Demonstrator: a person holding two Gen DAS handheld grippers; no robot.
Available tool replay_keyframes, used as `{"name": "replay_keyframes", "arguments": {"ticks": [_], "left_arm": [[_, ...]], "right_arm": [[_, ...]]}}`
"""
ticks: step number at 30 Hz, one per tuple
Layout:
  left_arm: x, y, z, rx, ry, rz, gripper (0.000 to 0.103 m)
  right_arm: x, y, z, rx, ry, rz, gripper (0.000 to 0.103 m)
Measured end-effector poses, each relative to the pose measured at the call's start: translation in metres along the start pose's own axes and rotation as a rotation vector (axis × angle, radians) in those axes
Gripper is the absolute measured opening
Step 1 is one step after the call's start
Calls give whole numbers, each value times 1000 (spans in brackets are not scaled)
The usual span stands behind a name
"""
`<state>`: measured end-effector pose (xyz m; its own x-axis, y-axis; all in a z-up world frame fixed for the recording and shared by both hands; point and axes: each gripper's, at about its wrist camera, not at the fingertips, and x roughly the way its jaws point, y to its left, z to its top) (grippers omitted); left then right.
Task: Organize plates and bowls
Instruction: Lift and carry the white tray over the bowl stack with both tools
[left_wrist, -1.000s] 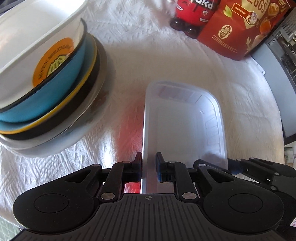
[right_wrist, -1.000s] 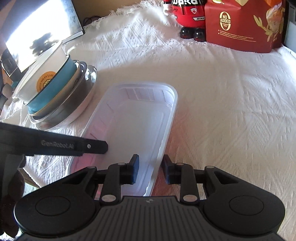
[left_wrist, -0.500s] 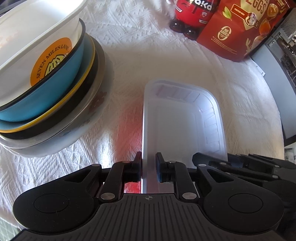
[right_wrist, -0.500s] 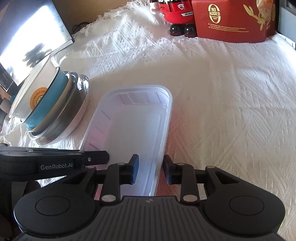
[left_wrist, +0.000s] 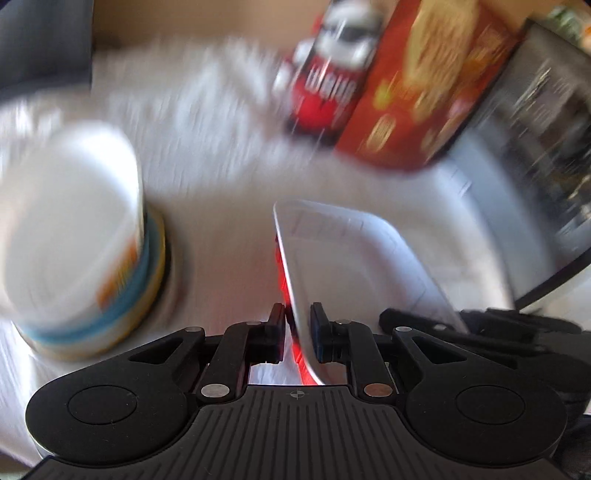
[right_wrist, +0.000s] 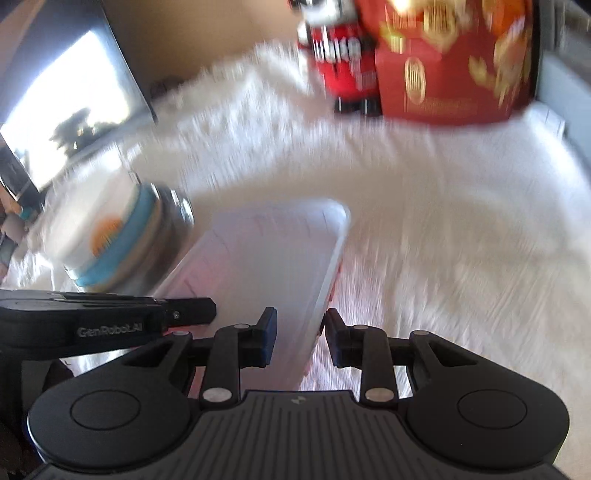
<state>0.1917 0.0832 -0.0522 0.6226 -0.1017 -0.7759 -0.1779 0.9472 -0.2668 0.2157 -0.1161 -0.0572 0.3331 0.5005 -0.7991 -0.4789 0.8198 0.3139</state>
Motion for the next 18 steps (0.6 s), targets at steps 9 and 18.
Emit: {"name": "replay_keyframes", "arguments": {"ticks": [9, 18], "left_arm": [[-98, 29, 56, 70, -185, 18, 18], [-141, 101, 52, -6, -222, 77, 18]], "right_arm": [[-76, 68, 81, -69, -216, 67, 29], [-67, 178, 142, -189, -255, 121, 29]]}}
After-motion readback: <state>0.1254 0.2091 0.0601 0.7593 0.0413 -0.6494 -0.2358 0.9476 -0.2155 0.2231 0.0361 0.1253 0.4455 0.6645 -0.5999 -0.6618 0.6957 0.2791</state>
